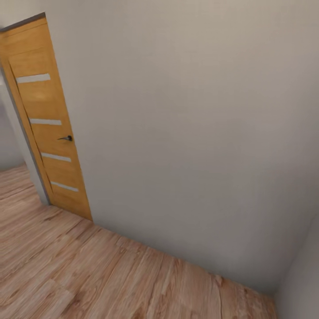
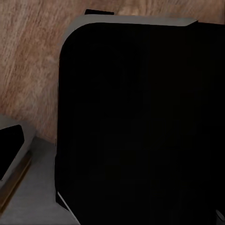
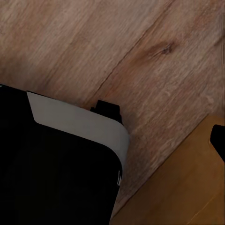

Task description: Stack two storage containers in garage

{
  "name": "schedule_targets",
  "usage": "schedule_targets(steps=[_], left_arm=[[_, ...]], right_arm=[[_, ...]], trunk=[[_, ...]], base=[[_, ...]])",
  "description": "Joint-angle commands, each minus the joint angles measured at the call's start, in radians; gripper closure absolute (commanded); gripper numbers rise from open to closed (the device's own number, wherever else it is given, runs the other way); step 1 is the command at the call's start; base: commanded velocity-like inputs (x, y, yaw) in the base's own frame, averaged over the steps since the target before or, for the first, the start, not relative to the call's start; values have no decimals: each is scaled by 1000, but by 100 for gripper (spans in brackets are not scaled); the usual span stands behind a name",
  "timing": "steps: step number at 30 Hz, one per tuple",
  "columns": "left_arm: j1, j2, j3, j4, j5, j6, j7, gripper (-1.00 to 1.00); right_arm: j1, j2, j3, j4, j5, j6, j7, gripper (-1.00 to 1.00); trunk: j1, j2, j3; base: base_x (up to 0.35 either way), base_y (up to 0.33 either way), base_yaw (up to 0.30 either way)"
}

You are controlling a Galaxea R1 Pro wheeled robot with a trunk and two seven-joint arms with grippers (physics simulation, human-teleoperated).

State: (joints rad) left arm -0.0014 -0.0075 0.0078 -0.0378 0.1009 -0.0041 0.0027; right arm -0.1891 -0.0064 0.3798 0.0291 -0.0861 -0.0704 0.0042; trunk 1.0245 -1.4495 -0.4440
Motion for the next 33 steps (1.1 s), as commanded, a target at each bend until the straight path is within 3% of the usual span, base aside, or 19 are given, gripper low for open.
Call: schedule_targets(steps=[1,13,30,33], left_arm=[[0,0,0,-1,11,0,0,-100],[0,0,0,-1,11,0,0,-100],[0,0,0,-1,12,-1,2,-100],[0,1,0,-2,32,-1,3,-100]], right_arm=[[-1,0,8,3,-9,-6,0,-100],[-1,0,8,3,-7,-6,0,-100],[-1,0,7,3,-12,-9,0,-100],[-1,0,6,3,-15,-10,0,-100]], trunk=[[1,0,-1],[1,0,-1],[1,0,-1],[1,0,-1]], base=[[308,-156,272],[279,-98,273],[15,-1,275],[0,0,282]])
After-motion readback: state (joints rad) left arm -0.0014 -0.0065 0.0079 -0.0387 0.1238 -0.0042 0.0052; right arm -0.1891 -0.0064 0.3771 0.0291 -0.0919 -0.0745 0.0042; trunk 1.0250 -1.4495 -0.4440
